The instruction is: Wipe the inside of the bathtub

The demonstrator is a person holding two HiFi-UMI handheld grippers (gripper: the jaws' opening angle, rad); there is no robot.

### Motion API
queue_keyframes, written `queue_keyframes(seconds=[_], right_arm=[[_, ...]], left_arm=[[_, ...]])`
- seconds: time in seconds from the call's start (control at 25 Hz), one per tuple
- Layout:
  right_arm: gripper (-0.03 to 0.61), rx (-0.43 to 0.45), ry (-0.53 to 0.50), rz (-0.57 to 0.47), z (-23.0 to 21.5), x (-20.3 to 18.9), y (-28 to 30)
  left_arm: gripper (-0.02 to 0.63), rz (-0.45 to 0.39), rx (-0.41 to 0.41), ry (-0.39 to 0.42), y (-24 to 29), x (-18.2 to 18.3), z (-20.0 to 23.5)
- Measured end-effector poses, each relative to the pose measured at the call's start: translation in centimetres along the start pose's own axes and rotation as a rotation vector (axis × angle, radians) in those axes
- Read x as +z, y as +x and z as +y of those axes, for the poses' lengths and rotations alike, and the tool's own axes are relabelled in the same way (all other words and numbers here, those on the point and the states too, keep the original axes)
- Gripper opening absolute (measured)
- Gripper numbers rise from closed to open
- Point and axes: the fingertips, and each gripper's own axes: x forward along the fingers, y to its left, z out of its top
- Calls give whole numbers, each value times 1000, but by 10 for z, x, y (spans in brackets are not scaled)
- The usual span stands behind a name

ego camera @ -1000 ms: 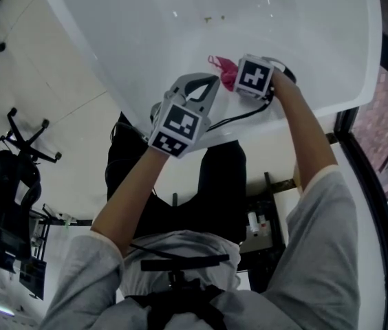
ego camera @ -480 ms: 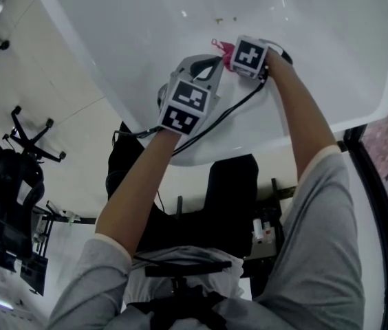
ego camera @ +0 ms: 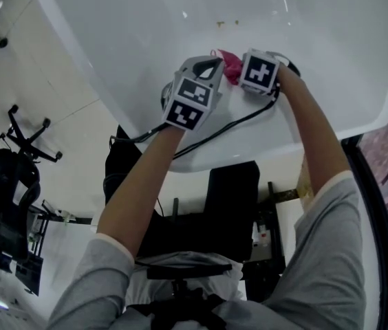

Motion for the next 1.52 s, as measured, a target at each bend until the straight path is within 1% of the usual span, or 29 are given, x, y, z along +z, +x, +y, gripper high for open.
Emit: queue_keyframes(seconds=[0.12, 0.2, 0.32, 0.48, 0.6, 0.76, 0.96, 1.2, 1.24, 1.32, 1.36, 1.48, 1.52], right_arm=[[86, 37, -24, 39, 40, -11, -21], [86, 37, -15, 43, 55, -18, -33], [86, 26, 8, 50, 70, -30, -48], [86, 49, 27, 82, 91, -40, -67], [87, 30, 42, 95, 88, -41, -67], [87, -32, 71, 109, 53, -43, -49], [87, -65, 107, 93, -5, -40, -21], [87, -121, 109, 76, -72, -33, 12], [87, -136, 117, 89, -82, -35, 16], [87, -154, 147, 147, -98, -44, 24], [87, -157, 148, 150, -105, -43, 29], [86, -168, 95, 40, -128, -19, 46], [86, -178, 103, 56, -134, -21, 49]], left_arm=[[6, -1, -6, -10, -2, 0, 0], [6, -4, -12, -11, -3, 1, -1], [6, -3, -20, -6, -6, 2, -5], [6, -3, -27, -7, -12, 5, -6], [6, -4, -33, -9, -10, 6, -7], [6, 7, -31, -6, 0, 3, -5], [6, 35, -23, 15, 18, -9, 2], [6, 58, 7, 3, 50, -17, 11], [6, 60, 14, -1, 54, -19, 13], [6, 70, 28, -7, 62, -26, 19], [6, 76, 36, -9, 66, -29, 22], [6, 93, 64, -15, 76, -38, 32], [6, 94, 72, -20, 78, -40, 36]])
